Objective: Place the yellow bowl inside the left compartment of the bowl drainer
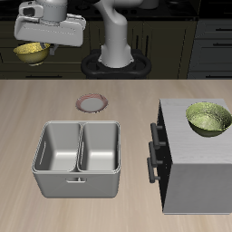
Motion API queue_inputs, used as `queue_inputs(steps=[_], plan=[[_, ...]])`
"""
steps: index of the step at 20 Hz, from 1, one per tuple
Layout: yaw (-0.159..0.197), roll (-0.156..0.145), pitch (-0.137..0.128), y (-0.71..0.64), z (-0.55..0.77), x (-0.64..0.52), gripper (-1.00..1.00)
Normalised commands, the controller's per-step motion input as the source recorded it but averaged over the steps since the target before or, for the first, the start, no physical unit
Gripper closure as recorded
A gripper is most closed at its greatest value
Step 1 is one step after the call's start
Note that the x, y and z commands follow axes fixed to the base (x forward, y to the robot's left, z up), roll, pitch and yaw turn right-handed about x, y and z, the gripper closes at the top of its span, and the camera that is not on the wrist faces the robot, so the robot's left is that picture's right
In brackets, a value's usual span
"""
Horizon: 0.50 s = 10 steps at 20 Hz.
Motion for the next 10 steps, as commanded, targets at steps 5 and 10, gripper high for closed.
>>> queue_inputs(steps=[5,10], plan=[[-0.007,0.001,0.01,0.21,0.22,-0.16,1.0],[0.016,0.026,-0.033,0.18,0.22,-0.13,1.0]])
